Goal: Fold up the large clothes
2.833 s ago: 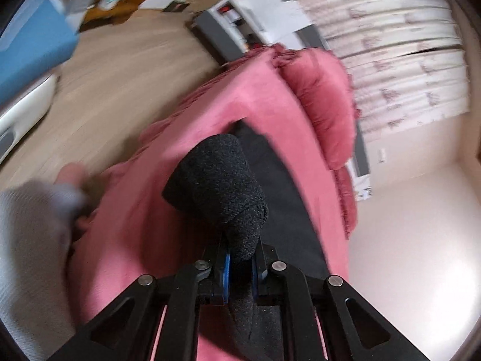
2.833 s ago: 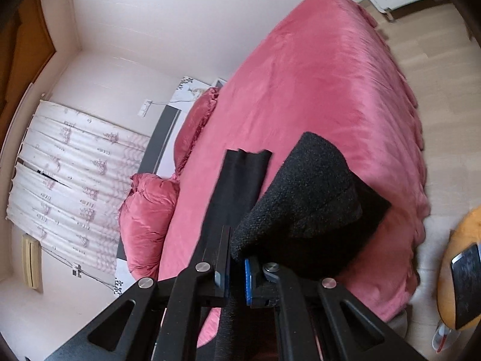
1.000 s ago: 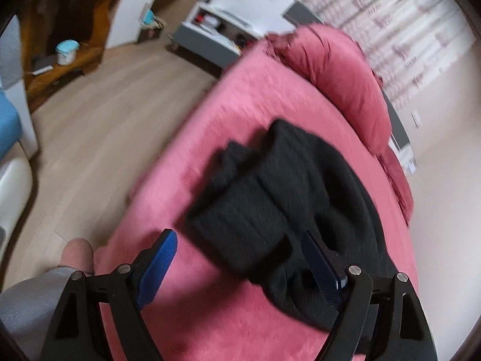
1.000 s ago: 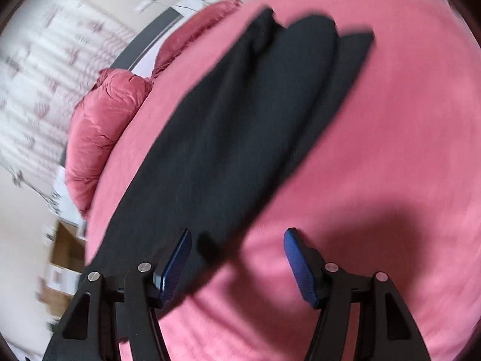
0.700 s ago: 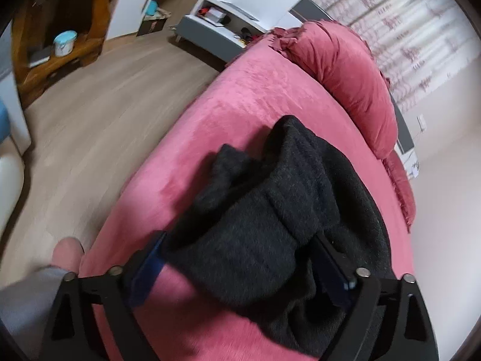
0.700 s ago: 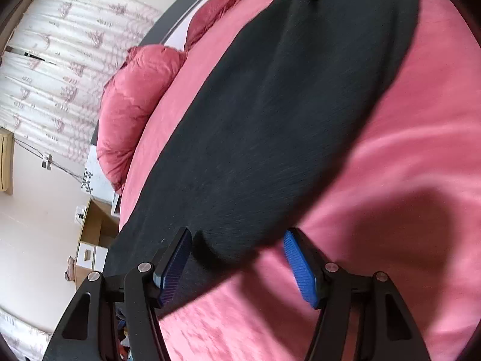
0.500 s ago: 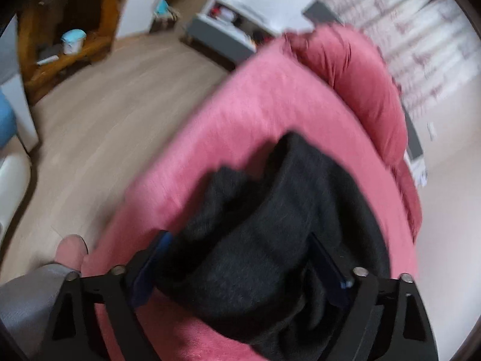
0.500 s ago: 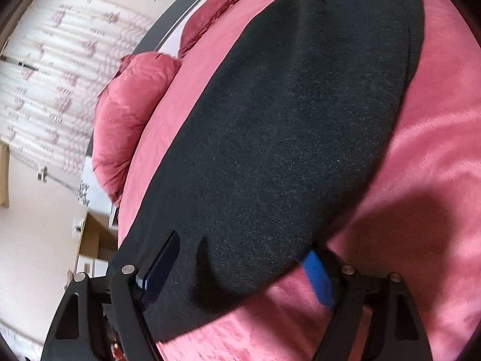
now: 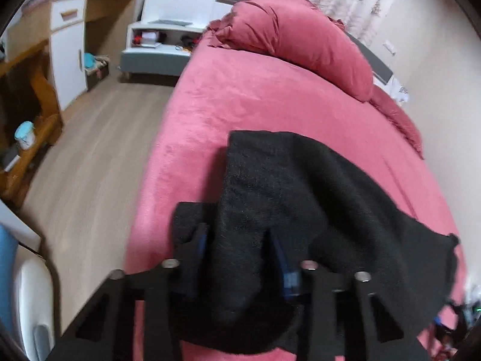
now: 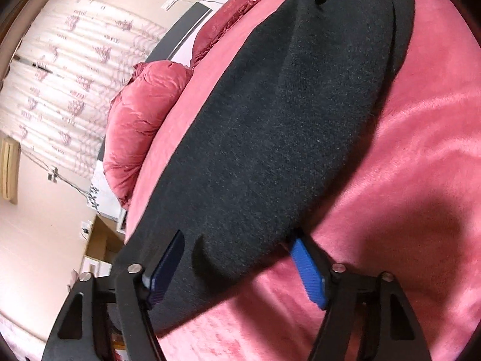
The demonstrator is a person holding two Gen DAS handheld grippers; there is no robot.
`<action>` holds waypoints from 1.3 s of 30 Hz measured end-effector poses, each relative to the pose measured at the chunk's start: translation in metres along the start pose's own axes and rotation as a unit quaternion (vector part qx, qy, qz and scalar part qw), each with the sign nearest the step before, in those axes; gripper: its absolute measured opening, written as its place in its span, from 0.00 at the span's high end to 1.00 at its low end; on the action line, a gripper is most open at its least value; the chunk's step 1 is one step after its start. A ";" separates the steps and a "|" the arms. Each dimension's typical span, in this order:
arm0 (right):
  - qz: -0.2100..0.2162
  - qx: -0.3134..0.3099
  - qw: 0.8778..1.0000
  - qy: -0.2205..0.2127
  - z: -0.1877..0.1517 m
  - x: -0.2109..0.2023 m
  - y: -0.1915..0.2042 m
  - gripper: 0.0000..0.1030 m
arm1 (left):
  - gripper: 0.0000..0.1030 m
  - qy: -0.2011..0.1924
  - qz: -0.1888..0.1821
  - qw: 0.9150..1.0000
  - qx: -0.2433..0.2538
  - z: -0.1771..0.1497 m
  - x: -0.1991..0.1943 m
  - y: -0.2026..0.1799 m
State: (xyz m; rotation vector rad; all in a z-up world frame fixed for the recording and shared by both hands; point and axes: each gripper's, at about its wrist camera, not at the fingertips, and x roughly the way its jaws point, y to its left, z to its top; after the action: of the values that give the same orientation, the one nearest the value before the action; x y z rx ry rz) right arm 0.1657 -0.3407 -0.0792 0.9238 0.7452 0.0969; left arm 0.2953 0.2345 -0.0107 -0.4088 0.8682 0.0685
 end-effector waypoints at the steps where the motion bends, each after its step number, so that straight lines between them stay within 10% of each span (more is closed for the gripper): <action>1: -0.002 -0.002 1.000 0.001 0.000 -0.001 -0.001 0.35 | 0.80 0.002 -0.016 1.000 -0.019 0.004 -0.009 0.007; 7: 0.001 0.004 1.000 0.005 0.000 -0.005 -0.010 0.45 | 0.95 -0.012 -0.079 0.992 -0.098 0.020 -0.065 0.069; 11: -0.016 -0.012 1.000 0.002 -0.002 -0.007 -0.002 0.46 | 1.00 0.008 0.050 0.998 -0.022 0.005 -0.054 0.078; 14: -0.033 -0.024 0.999 0.005 -0.011 -0.014 0.010 0.45 | 1.00 0.009 0.009 0.998 -0.057 -0.013 -0.048 0.090; 16: -0.013 -0.034 0.999 0.019 -0.023 -0.018 0.019 0.44 | 0.84 -0.017 -0.037 0.996 -0.078 -0.023 -0.051 0.083; 18: 0.022 -0.050 0.998 0.044 -0.040 -0.018 0.031 0.44 | 0.25 -0.020 -0.060 0.995 -0.075 -0.025 -0.049 0.070; 23: 0.079 -0.088 0.985 0.129 -0.076 0.010 0.066 0.44 | 0.15 -0.039 -0.069 0.996 -0.051 -0.017 -0.030 0.028; 25: 0.081 -0.117 0.979 0.145 -0.085 0.025 0.083 0.44 | 0.16 -0.008 -0.017 1.000 -0.005 -0.014 -0.005 0.012; 26: 0.084 -0.130 0.977 0.147 -0.088 0.031 0.092 0.44 | 0.32 0.018 0.005 1.000 0.011 -0.015 0.006 0.010; 33: 0.149 -0.192 0.964 0.105 -0.051 0.038 0.149 0.60 | 0.64 0.023 -0.043 0.999 0.004 0.005 -0.015 0.014; 39: 0.151 -0.275 0.936 0.161 -0.077 0.068 0.165 0.40 | 0.67 0.036 -0.042 0.997 0.047 0.011 -0.016 0.008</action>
State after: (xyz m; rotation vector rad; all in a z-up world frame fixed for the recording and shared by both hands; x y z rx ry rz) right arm 0.2068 -0.1595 -0.0207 0.4774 0.8131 0.7089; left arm 0.2911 0.2482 0.0050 -0.3609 0.9204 -0.0647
